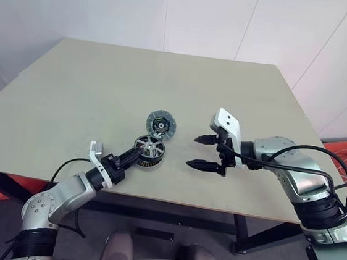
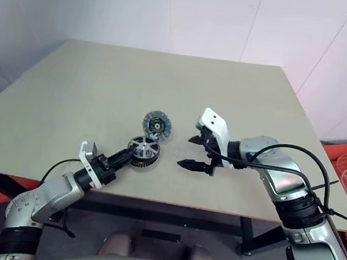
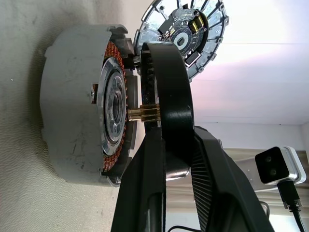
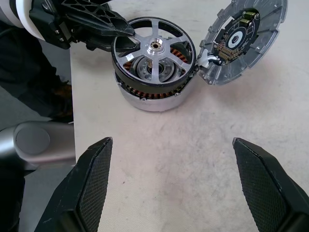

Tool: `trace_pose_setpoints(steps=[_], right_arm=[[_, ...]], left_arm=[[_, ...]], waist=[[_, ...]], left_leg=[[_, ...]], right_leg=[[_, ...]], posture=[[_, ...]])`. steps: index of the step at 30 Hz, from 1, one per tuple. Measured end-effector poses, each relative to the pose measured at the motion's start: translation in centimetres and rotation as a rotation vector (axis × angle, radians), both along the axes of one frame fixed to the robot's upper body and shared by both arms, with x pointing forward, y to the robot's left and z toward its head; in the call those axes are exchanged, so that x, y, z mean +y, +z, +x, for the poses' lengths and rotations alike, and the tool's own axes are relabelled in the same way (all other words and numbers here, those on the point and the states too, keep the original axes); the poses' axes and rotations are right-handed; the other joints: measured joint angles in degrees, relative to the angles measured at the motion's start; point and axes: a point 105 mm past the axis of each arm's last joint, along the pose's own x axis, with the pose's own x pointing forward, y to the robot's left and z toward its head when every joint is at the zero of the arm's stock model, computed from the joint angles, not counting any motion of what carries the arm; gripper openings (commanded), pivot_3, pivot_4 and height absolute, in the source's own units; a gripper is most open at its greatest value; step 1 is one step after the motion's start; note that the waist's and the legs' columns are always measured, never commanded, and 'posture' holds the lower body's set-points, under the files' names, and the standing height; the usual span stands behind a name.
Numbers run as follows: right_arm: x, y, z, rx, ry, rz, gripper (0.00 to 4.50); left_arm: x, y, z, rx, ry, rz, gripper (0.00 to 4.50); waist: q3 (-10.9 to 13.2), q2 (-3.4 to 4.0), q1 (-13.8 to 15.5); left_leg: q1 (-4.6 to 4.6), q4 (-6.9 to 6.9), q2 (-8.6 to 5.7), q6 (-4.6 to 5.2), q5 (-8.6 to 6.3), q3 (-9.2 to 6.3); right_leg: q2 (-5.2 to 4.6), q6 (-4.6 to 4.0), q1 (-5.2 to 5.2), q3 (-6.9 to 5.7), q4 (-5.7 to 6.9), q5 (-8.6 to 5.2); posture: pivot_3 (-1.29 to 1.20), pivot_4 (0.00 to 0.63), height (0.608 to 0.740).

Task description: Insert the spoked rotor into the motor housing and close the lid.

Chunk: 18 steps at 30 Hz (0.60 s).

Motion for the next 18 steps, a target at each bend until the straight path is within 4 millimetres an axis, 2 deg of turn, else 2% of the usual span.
trace_pose_setpoints(steps=[18], right_arm=[[0.03,0.09,0.18,-0.018,-0.009,0.001,4.5]], left_arm=[[0.12,0.24,0.45,-0.018,0.01,0.004,0.4]], waist=[[0.0,0.0,0.02]], left_leg=[[0.0,0.01,0.0,0.0,0.0,0.0]], right_leg=[[0.0,0.0,0.02,0.0,0.01,0.0]], posture=[[0.0,0.0,0.74]])
